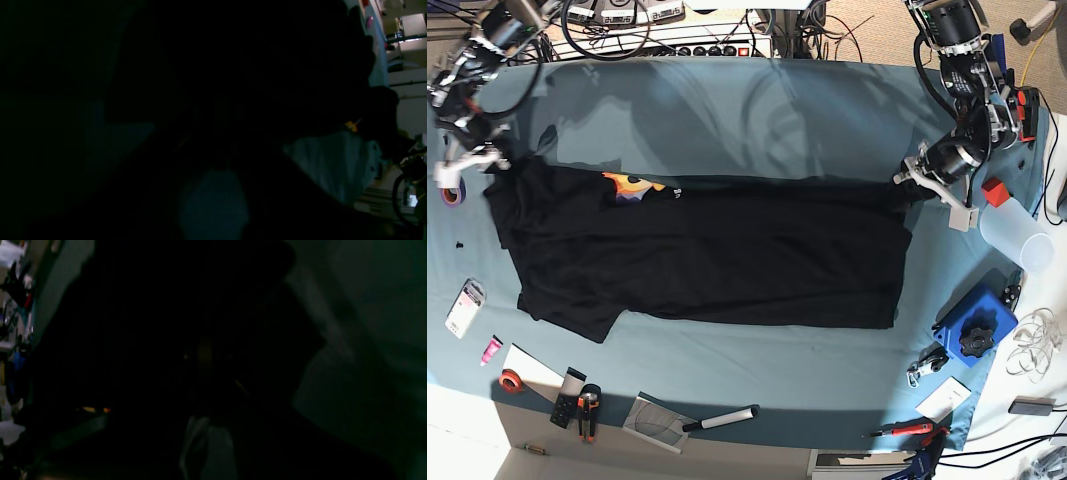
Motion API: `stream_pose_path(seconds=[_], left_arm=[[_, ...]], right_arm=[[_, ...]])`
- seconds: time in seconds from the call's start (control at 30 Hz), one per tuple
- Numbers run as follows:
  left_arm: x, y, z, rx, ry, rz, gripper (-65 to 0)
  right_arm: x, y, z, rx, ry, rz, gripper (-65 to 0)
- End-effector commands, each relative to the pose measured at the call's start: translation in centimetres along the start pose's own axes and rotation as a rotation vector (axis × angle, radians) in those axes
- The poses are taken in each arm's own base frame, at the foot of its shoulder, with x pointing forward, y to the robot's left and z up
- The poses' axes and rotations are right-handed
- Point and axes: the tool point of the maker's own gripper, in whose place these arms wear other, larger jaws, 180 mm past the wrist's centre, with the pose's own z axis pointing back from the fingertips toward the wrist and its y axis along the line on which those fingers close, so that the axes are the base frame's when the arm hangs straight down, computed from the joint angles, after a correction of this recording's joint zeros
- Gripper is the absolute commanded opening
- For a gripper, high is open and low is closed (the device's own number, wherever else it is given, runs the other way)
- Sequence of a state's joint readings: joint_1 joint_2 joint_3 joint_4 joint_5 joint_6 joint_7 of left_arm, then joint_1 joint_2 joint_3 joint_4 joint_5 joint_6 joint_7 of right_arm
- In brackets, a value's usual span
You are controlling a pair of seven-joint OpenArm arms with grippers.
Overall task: Layout the t-shirt on the table in an organized manner, then fold the t-shirt properly
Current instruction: 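Grasp the folded shirt's edge with both grippers, then pull the shirt edge taut with both grippers and release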
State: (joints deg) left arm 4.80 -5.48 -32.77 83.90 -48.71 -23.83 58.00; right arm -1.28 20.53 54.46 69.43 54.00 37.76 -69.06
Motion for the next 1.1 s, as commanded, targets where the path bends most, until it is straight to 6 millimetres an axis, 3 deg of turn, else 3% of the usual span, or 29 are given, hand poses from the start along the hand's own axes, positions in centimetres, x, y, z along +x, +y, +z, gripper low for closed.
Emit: stream_pose_path(seconds=[0.0, 0.1, 0.23, 0.47, 0.67, 0.8, 1.07], left_arm=[[-0.2, 0.4, 0.5, 0.021, 0.014, 0.016, -65.0], [1.1, 0.1, 1.5, 0.004, -0.026, 0.021, -65.0], [1.0, 0.0, 1.7, 0.007, -0.012, 0.010, -65.0], [0.1, -0.1, 2.1, 0.010, 0.037, -0.001, -65.0], [-1.1, -0.2, 4.1, 0.045, 0.043, -0.046, -65.0], [-1.9, -0.2, 5.4, 0.068, 0.046, -0.071, -65.0], [-3.9, 1.2, 6.7, 0.109, 0.075, -0.037, -65.0]], right_arm=[[3.2, 0.0, 1.2, 0.002, -0.075, 0.039, -65.0], [4.4, -0.3, 2.6, 0.006, -0.086, 0.039, -65.0], [5.3, -0.4, 3.8, 0.018, -0.076, 0.041, -65.0], [4.4, -0.5, 4.5, 0.031, -0.034, 0.028, -65.0], [2.9, -1.7, 5.4, -0.003, -0.001, 0.017, -65.0], [3.1, -2.5, 6.4, -0.024, -0.025, 0.001, -65.0], [1.6, -4.1, 8.1, -0.071, 0.003, 0.010, -65.0]])
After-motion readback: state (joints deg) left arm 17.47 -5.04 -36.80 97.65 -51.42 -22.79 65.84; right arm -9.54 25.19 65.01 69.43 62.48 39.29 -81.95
